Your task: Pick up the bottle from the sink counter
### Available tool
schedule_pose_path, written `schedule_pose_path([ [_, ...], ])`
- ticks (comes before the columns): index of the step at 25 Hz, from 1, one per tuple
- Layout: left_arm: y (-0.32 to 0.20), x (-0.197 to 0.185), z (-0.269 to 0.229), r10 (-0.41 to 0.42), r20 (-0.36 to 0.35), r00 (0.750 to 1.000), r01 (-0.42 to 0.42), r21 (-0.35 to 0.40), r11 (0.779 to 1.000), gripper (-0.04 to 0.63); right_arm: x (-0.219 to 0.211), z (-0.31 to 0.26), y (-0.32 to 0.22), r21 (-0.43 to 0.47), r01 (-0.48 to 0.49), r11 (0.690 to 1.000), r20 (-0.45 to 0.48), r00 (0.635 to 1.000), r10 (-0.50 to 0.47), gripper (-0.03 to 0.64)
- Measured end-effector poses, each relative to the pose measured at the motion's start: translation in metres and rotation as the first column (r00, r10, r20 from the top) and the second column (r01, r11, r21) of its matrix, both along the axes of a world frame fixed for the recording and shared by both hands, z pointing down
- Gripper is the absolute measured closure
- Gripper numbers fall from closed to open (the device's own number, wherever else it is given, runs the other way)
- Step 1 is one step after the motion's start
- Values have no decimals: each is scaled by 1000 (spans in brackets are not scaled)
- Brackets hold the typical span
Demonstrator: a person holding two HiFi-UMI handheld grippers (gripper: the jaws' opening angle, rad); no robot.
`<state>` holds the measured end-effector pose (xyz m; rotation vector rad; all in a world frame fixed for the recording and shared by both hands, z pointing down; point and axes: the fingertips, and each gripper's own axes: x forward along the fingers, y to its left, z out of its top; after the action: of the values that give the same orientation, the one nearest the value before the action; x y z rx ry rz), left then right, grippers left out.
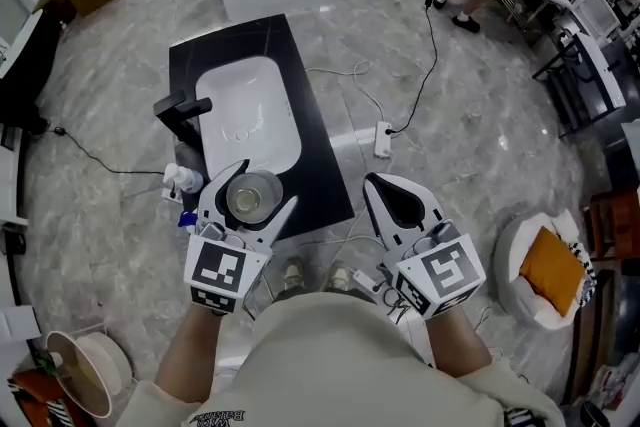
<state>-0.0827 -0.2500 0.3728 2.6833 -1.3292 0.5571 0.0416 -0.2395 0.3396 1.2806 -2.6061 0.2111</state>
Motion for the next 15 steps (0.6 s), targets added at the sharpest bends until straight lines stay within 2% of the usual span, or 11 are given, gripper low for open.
schedule_pose_path([
  [7, 22, 2, -7, 12, -8, 1000, -12, -10, 1000, 256, 3, 9, 5, -19, -5, 1000, -12, 1000, 5, 620],
  [15, 34, 8, 12, 14, -15, 1000, -15, -68, 998, 256, 5, 26, 10, -31, -5, 999, -58, 998, 3, 620],
])
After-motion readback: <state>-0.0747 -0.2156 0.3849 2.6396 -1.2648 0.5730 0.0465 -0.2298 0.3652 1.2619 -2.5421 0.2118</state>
